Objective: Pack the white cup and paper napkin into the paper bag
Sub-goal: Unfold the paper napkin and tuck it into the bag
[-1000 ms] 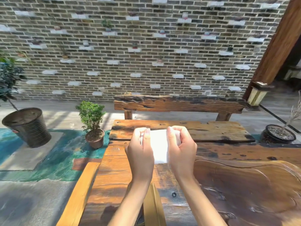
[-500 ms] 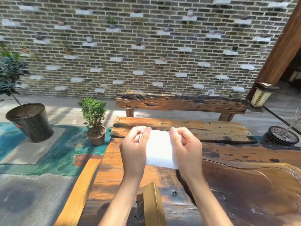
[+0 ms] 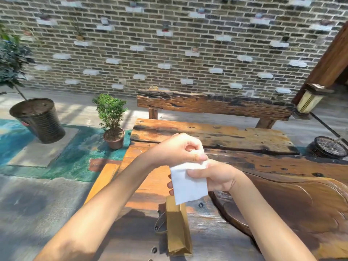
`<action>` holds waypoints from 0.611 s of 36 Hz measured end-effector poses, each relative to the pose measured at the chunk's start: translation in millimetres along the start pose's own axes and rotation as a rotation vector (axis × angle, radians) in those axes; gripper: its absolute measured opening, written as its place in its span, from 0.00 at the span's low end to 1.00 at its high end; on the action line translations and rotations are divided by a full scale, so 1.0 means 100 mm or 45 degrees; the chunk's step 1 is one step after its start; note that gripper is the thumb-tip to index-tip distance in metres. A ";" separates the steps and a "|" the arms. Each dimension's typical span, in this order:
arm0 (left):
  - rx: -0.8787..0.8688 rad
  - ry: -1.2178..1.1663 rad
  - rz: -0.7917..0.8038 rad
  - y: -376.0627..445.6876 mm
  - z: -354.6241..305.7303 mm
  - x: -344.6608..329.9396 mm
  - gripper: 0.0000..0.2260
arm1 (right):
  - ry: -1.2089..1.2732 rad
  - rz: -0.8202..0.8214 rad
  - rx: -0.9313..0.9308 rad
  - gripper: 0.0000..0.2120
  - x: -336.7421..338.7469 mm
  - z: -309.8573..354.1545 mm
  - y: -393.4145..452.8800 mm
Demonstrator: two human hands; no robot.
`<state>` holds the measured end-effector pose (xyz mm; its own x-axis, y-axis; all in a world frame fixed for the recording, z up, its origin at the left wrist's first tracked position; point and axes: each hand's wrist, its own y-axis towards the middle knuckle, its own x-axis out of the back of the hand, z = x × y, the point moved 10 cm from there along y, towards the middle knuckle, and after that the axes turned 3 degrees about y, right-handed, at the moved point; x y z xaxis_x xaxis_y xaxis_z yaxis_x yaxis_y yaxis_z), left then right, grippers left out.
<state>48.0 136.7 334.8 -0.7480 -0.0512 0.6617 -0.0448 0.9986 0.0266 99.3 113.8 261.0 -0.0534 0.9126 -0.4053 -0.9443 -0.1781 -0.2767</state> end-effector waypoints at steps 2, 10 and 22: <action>0.012 -0.078 -0.050 0.01 0.05 0.05 0.10 | 0.032 0.010 0.024 0.20 0.01 -0.02 0.02; 0.340 -0.826 -0.499 -0.21 1.09 0.07 0.19 | 0.264 -0.160 -0.002 0.19 0.34 -0.30 -0.02; 1.076 -1.153 -0.553 -1.26 2.96 -1.61 0.19 | 0.443 -0.705 -0.168 0.15 1.23 -1.39 0.09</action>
<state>-22.0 16.5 2.5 -0.7293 -0.6838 -0.0250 -0.5440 0.6016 -0.5850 129.6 173.6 87.4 0.5571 0.7139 -0.4243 -0.7533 0.2193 -0.6201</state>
